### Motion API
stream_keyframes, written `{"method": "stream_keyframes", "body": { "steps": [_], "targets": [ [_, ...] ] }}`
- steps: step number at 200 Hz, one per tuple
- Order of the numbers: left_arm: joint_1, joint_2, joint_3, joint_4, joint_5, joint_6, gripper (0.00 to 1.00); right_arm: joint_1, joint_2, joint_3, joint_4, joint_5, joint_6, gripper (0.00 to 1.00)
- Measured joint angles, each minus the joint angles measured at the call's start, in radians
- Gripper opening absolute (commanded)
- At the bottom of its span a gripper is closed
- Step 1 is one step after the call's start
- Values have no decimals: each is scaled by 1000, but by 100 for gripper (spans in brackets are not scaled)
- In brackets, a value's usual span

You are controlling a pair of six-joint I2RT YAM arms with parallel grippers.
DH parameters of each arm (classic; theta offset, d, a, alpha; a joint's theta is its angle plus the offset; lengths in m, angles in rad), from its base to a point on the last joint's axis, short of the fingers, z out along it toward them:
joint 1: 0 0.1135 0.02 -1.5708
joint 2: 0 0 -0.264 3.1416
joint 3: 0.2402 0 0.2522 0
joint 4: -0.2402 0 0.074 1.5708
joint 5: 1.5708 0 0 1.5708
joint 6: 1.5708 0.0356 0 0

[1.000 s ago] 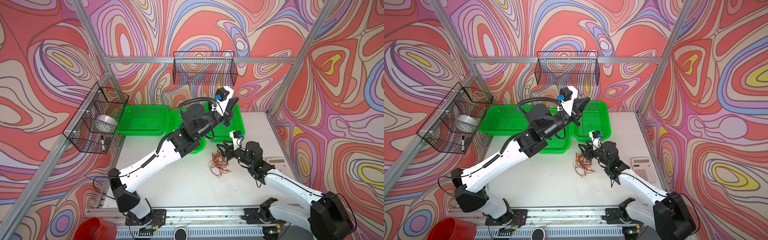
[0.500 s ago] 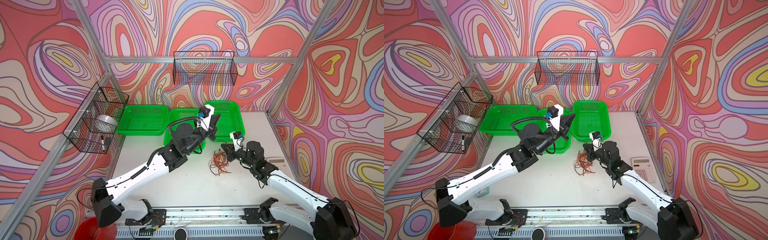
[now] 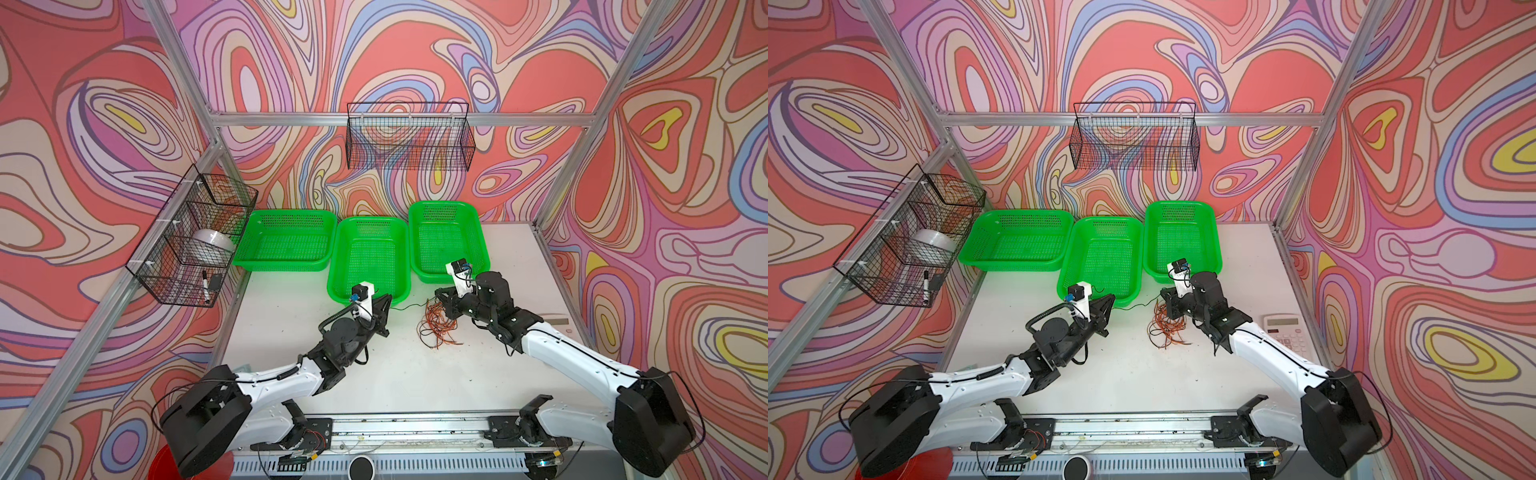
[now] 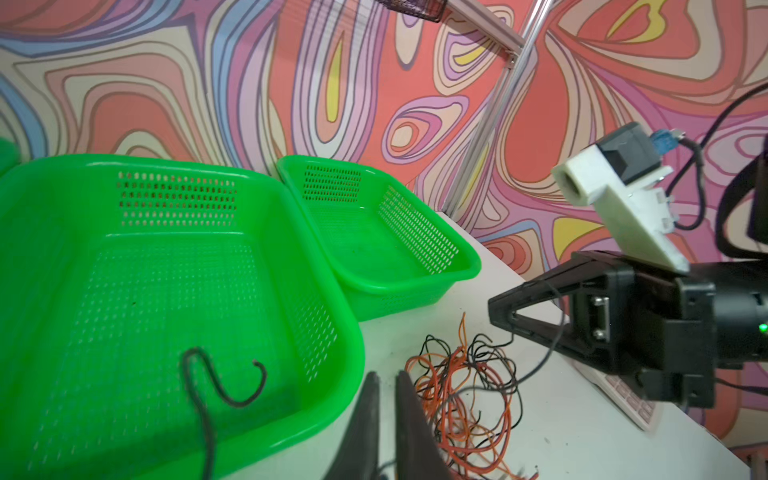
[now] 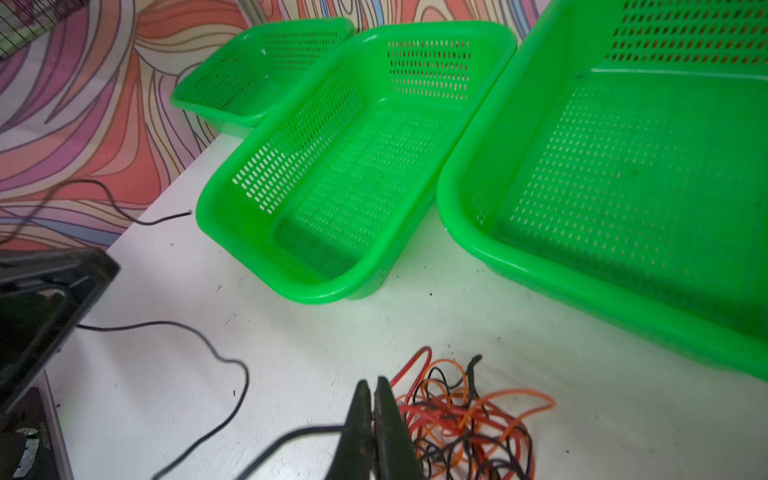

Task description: Untangle the cables

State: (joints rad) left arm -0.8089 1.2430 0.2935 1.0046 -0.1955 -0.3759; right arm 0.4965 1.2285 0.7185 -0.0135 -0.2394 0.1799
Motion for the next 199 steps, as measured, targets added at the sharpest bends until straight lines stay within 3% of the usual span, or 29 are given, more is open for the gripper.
{"method": "stream_keyframes", "body": {
  "steps": [11, 32, 65, 97, 119, 164, 199],
  "targets": [
    [4, 45, -48, 69, -8, -20, 74, 3, 16, 12, -31, 6, 0, 0],
    [5, 74, -87, 129, -13, -39, 88, 3, 48, 57, -76, 18, -3, 0],
    [5, -59, -77, 61, -21, -8, 94, 3, 77, 103, -124, 65, -2, 0],
    [5, -272, -24, -175, -43, 88, 89, 3, 87, 107, -152, 109, -7, 0],
    [6, -304, 68, -339, -6, 177, 84, 3, 97, 112, -152, 94, -16, 0],
    [6, -76, 359, -533, 229, 323, 77, 3, 103, 142, -157, 36, -33, 0],
    [6, 65, 431, -576, 364, 397, 77, 3, 103, 172, -158, 2, -32, 0]
  ]
}}
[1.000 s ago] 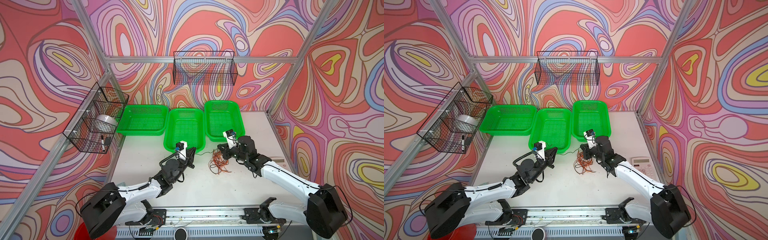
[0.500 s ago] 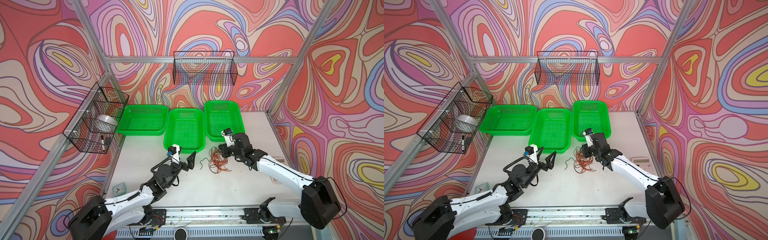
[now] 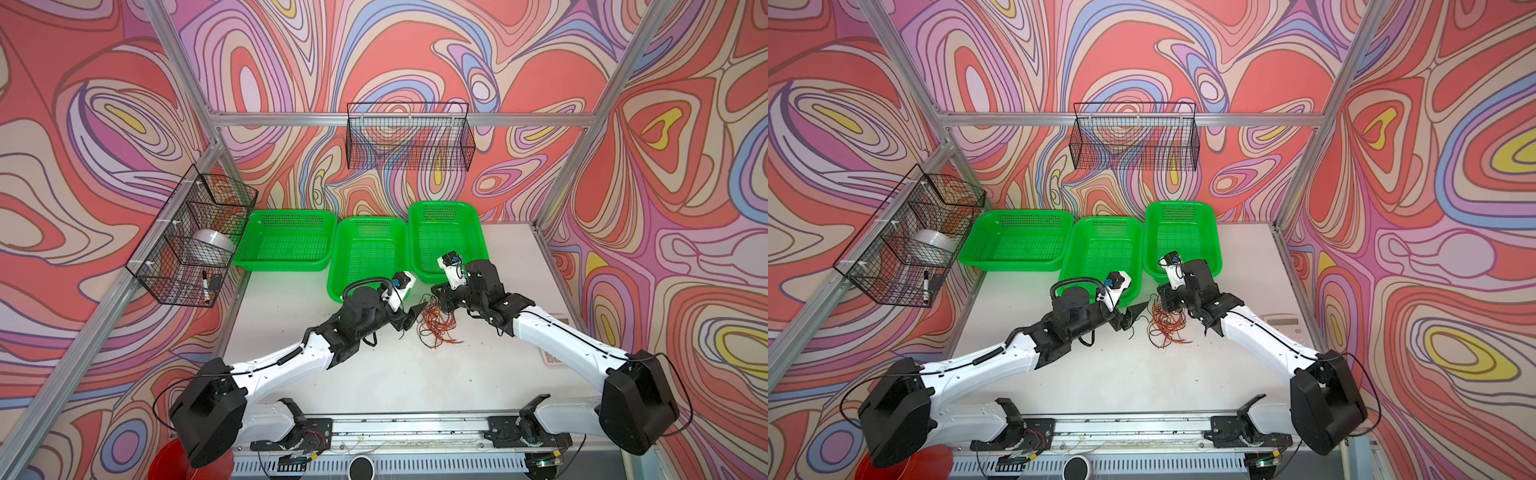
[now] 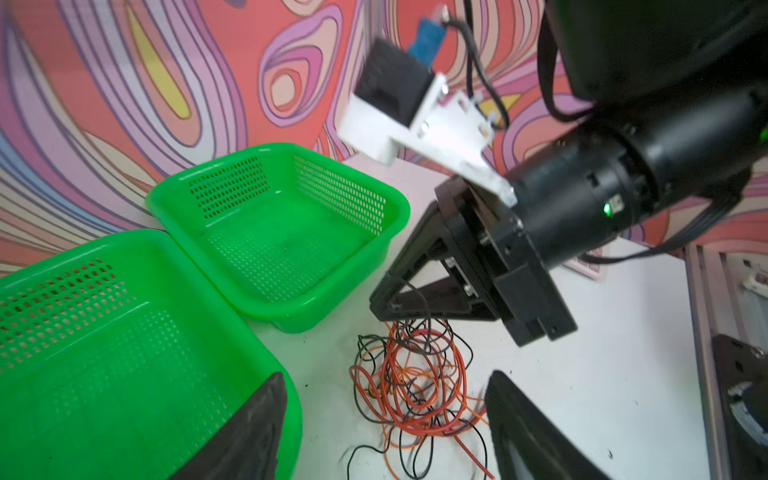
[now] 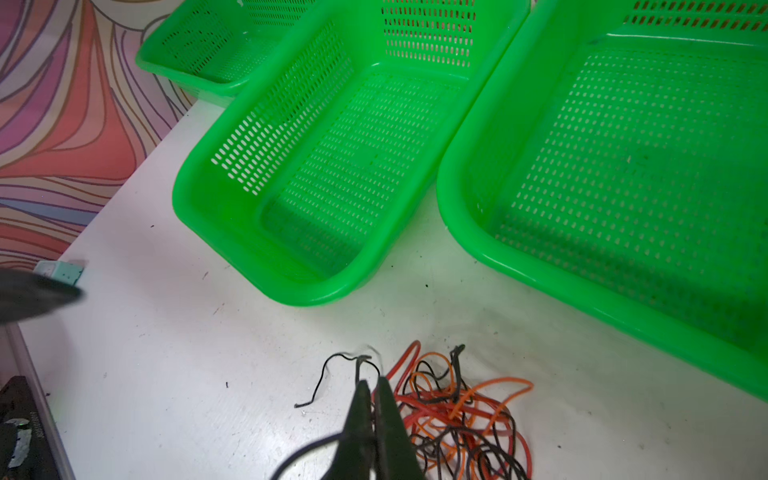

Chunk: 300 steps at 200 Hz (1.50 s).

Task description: Untangle the cables

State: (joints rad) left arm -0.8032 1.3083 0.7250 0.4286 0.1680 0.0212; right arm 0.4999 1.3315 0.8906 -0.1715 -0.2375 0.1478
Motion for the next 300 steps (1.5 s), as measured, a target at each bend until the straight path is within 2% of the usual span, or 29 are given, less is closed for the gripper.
{"method": "stream_keyframes", "body": {
  "steps": [47, 82, 112, 140, 150, 164, 177, 212, 260, 278, 300],
  "targets": [
    [0, 139, 93, -47, 75, 38, 74, 0, 0, 6, -23, -7, 2, 0],
    [0, 201, 150, -43, 90, 40, 67, 0, -1, 9, -26, -6, 7, 0],
    [0, 253, 187, -48, 80, 51, 46, 0, -6, 9, -26, -4, 14, 0],
    [1, 274, 219, -69, 80, 57, 15, -1, -9, 9, -29, 9, 18, 8],
    [1, 274, 229, -76, 83, 57, 0, -1, -11, 9, -32, 15, 21, 14],
    [1, 271, 237, -85, 89, 63, 0, 0, -19, 9, -32, 29, 29, 31],
    [2, 259, 240, -97, 93, 66, 0, -3, -29, 6, -36, 47, 32, 41],
    [5, 194, 240, -132, 94, 66, 0, 0, -57, -37, -7, 73, 45, 51],
    [3, 92, 249, -164, 106, 73, 0, 1, -47, -146, 40, 92, 106, 52],
    [0, 82, 260, -178, 112, 77, 0, 1, -35, -159, 70, 91, 127, 46],
    [-9, 73, 265, -195, 112, 84, 0, 1, -20, -166, 105, 83, 150, 31]
  ]
}}
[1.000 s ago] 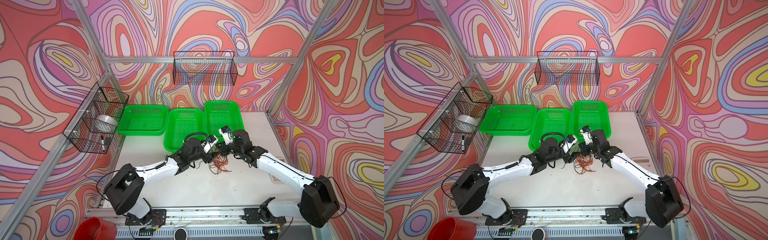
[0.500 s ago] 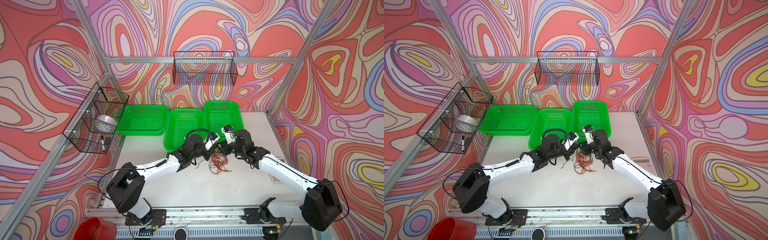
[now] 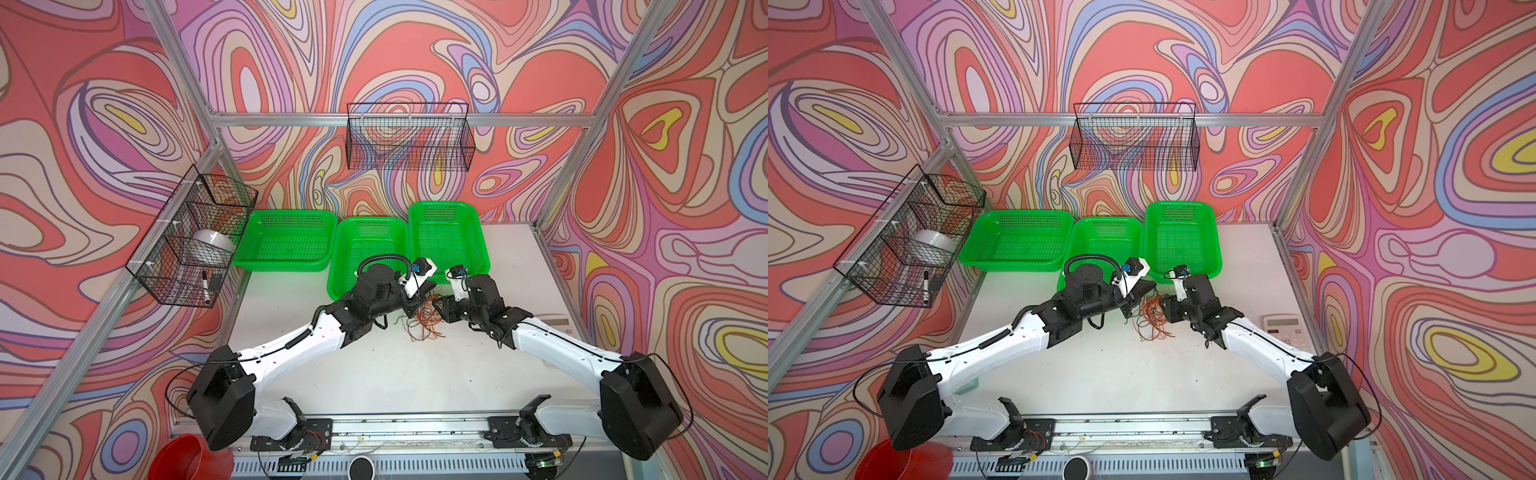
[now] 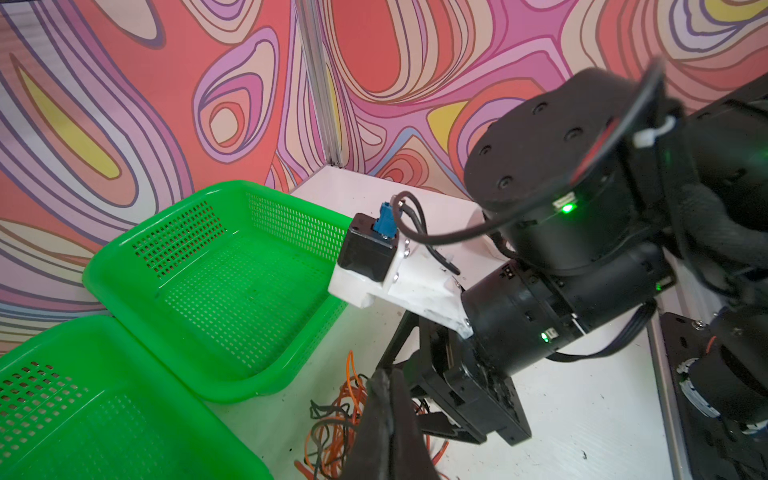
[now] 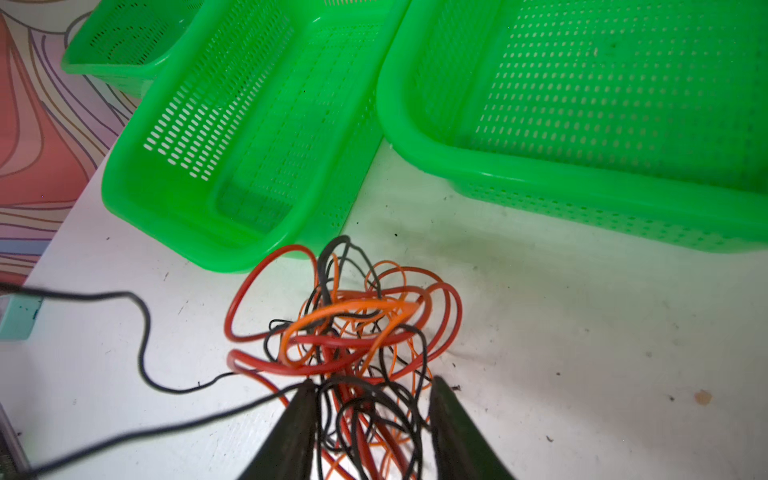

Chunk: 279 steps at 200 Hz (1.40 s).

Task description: Untangle the cables

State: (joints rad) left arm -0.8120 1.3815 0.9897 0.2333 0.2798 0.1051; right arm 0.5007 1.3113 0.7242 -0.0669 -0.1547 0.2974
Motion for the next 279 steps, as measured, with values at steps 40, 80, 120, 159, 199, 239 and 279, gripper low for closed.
{"method": "stream_keyframes", "body": {
  "steps": [40, 80, 120, 159, 199, 239, 279],
  "targets": [
    [-5, -51, 2, -48, -29, 21, 0, -1, 0, -35, 59, -14, 36, 21],
    [-4, -111, 28, -102, -62, 49, 0, -33, -16, -100, 111, -43, 71, 19],
    [4, -158, 34, -130, -72, 57, 0, -94, -19, -148, 135, -75, 110, 19],
    [18, -177, 50, -133, -71, 60, 0, -143, -19, -185, 120, -71, 155, 19],
    [20, -201, 63, -132, -71, 60, 0, -207, -19, -205, 111, -71, 210, 12],
    [21, -198, 63, -132, -61, 60, 0, -217, -41, -204, 106, -150, 164, 46],
    [22, -188, 65, -133, -56, 60, 0, -163, -110, -183, 103, -227, 63, 59]
  ]
}}
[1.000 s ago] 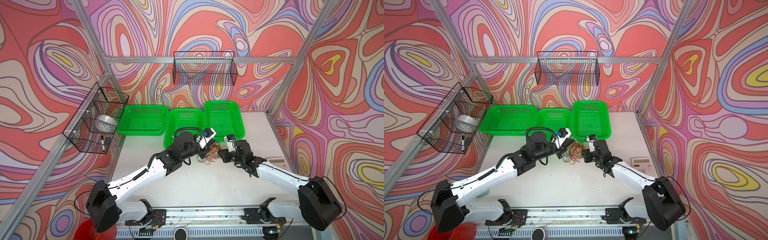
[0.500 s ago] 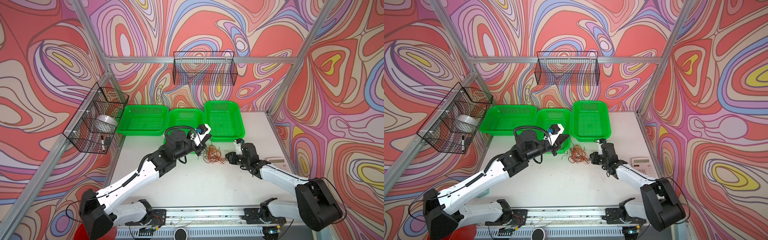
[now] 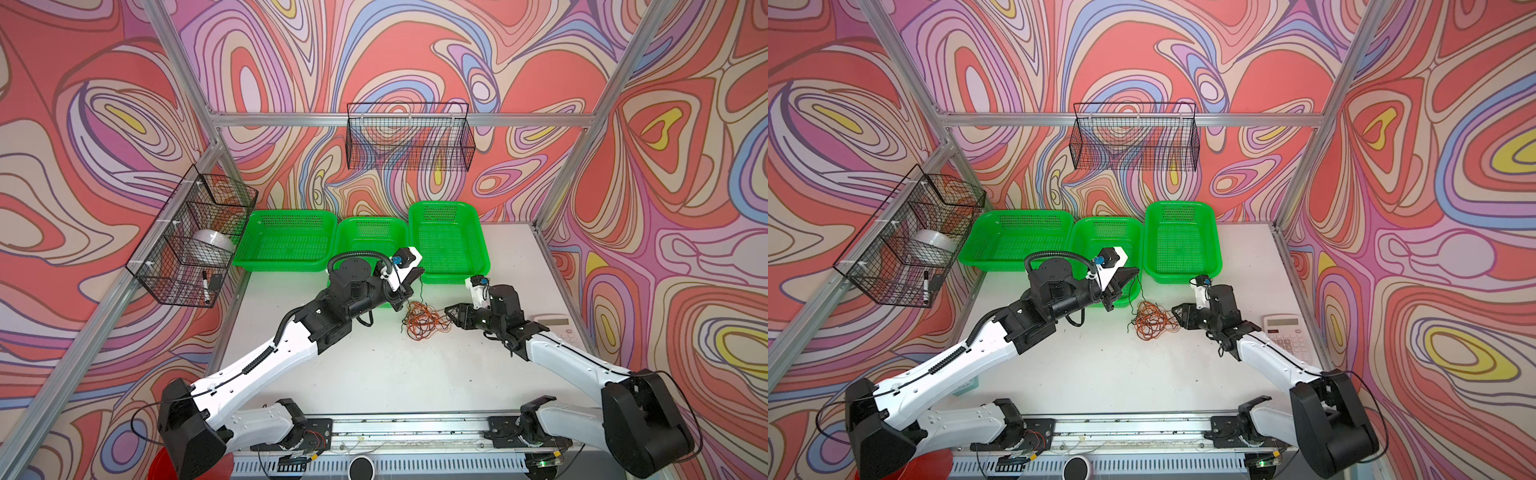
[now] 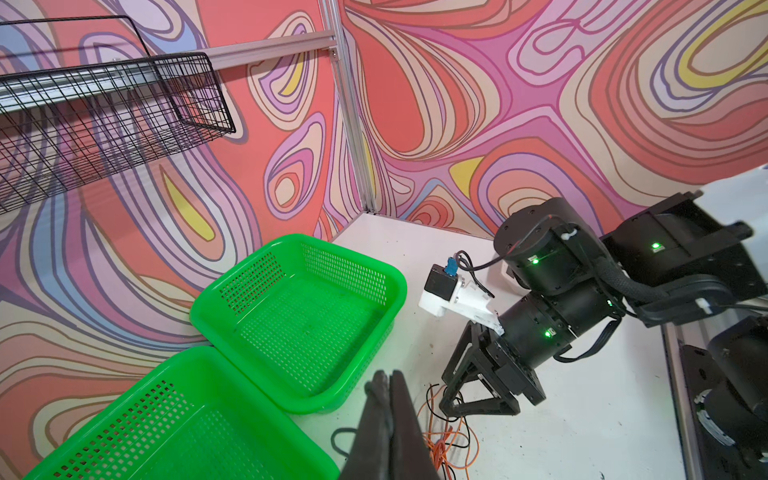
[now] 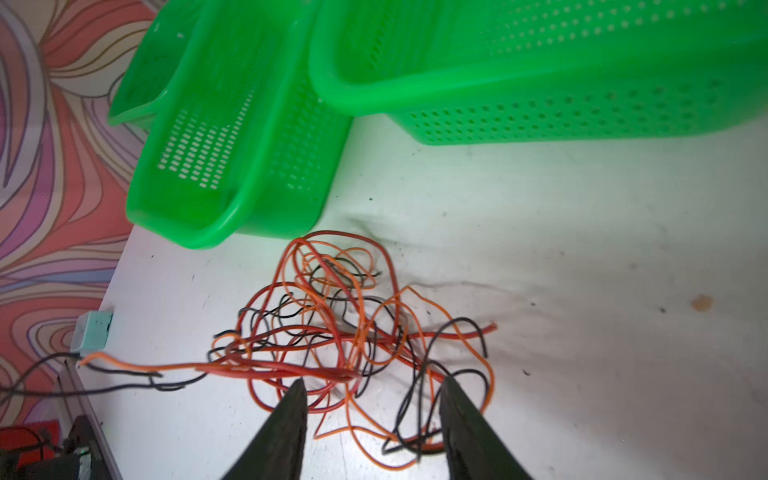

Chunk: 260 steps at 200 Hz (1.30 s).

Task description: Untangle the cables

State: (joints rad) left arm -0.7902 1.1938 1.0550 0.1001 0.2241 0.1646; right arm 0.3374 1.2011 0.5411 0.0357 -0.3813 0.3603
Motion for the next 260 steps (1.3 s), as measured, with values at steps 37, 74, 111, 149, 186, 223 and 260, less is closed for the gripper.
{"method": "stream_keyframes", "body": {
  "steps": [37, 74, 111, 149, 186, 223, 260],
  "targets": [
    [0, 4, 29, 0, 7, 0, 0, 67, 21, 51, 6, -41, -80, 69],
    [0, 6, 43, 0, 17, 0, 0, 130, 150, 85, 19, -68, -142, 70],
    [0, 8, 43, 0, 38, -5, 0, 135, 239, 124, 38, -53, -175, 64],
    [0, 14, 62, -3, 45, -8, 0, 135, 312, 188, 54, -46, -181, 25],
    [0, 16, 131, -9, 40, -7, 0, 135, 350, 197, 48, -25, -153, 6],
    [0, 32, 231, -13, 39, -6, 0, 135, 393, 246, -17, -7, -125, 0],
    [0, 58, 298, -30, 38, 8, 0, 134, 423, 290, -80, 18, -88, 0]
  ]
}}
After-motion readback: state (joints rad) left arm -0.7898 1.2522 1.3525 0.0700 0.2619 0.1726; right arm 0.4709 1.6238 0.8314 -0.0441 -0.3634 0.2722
